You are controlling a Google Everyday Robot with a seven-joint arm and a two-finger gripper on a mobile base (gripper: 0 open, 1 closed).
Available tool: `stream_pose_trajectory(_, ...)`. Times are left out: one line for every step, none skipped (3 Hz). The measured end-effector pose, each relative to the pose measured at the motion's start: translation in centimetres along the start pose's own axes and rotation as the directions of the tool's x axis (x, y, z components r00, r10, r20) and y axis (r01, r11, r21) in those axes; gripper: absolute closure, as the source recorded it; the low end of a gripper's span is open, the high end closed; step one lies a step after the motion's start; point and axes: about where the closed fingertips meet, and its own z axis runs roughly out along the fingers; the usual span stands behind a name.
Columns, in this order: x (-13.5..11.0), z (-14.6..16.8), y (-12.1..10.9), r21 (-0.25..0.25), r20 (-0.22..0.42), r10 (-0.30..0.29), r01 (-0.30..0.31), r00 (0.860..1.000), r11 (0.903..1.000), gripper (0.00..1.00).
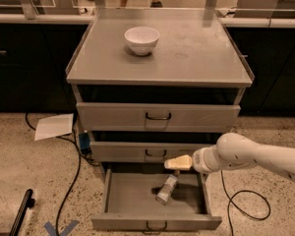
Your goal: Pick blue plastic bottle from bottom drawer and place on counter
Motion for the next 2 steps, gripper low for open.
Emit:
stream_pose_trajectory(0.6, 0.6, -0.8, 0.027, 0.046, 0.017, -0.018, 0.999, 0.9995, 0.0)
stream_pose_trajectory(3.0, 3.2, -3.0, 0.078, 0.092, 0.069, -0.077, 0.993, 0.994, 0.0)
